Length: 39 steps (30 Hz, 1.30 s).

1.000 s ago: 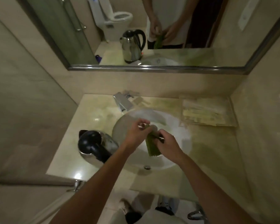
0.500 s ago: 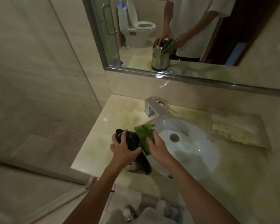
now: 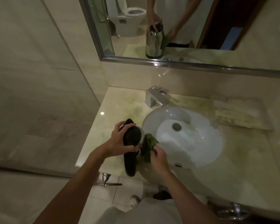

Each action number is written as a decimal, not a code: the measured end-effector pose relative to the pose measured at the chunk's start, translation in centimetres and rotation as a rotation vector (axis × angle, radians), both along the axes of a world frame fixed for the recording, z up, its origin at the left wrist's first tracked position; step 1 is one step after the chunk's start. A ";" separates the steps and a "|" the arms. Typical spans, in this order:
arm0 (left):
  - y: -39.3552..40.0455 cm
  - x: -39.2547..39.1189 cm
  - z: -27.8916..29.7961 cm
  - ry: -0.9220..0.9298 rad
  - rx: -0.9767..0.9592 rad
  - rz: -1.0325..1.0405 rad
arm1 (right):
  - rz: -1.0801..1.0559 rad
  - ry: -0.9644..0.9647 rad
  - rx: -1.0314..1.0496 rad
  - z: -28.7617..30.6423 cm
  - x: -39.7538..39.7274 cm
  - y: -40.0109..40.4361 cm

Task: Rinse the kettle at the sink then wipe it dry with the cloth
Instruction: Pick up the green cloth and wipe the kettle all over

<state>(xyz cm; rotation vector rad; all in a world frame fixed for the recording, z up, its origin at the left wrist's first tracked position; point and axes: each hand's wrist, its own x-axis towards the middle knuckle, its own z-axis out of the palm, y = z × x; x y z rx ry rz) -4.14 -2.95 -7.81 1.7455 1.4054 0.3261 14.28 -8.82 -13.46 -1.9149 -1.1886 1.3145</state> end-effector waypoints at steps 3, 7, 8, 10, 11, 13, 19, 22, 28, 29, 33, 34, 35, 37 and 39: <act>0.5 0.0 0.2 0.036 -0.040 -0.019 | -0.088 0.055 0.229 2.0 -0.9 0.1; 0.6 0.4 0.1 0.026 -0.069 0.024 | -0.026 -0.017 0.180 1.9 -1.5 2.3; 0.7 0.4 0.1 0.029 -0.076 0.031 | -0.011 -0.020 0.107 1.4 -1.3 2.7; 0.7 0.3 0.0 0.031 -0.095 0.031 | 0.031 0.011 -0.064 0.2 -0.7 3.1; 0.8 0.3 0.0 0.030 -0.100 0.028 | 0.049 0.027 -0.128 -0.2 -0.3 3.0; 0.8 0.2 -0.1 0.019 -0.116 0.032 | 0.034 0.061 -0.192 0.0 -0.1 1.9; 0.9 -0.2 -0.4 -0.007 -0.129 0.030 | -0.251 0.342 -0.129 4.6 -2.8 -2.1; 1.1 -0.5 -0.3 -0.002 -0.144 -0.020 | -0.337 0.381 -0.076 6.2 -4.3 -2.2; 1.2 -0.5 -0.3 0.032 -0.137 -0.046 | -0.304 0.287 -0.056 7.1 -5.6 -2.8; 1.1 -0.5 -0.3 0.040 -0.125 -0.043 | -0.310 0.282 -0.059 6.9 -5.8 -2.8; 1.3 -0.2 0.0 0.054 -0.148 -0.017 | -0.400 0.376 -0.227 5.3 -5.1 -1.5; 1.4 0.0 0.2 0.062 -0.166 -0.016 | -0.403 0.404 -0.291 4.5 -4.5 -1.0; 1.5 0.1 0.3 0.072 -0.176 -0.022 | -0.396 0.436 -0.342 3.7 -3.7 -0.5; 1.6 0.2 0.7 0.082 -0.178 -0.040 | -0.346 0.471 -0.386 2.3 -2.2 0.5; 1.6 0.1 1.0 0.078 -0.172 -0.062 | -0.235 0.384 -0.335 1.7 -0.8 1.5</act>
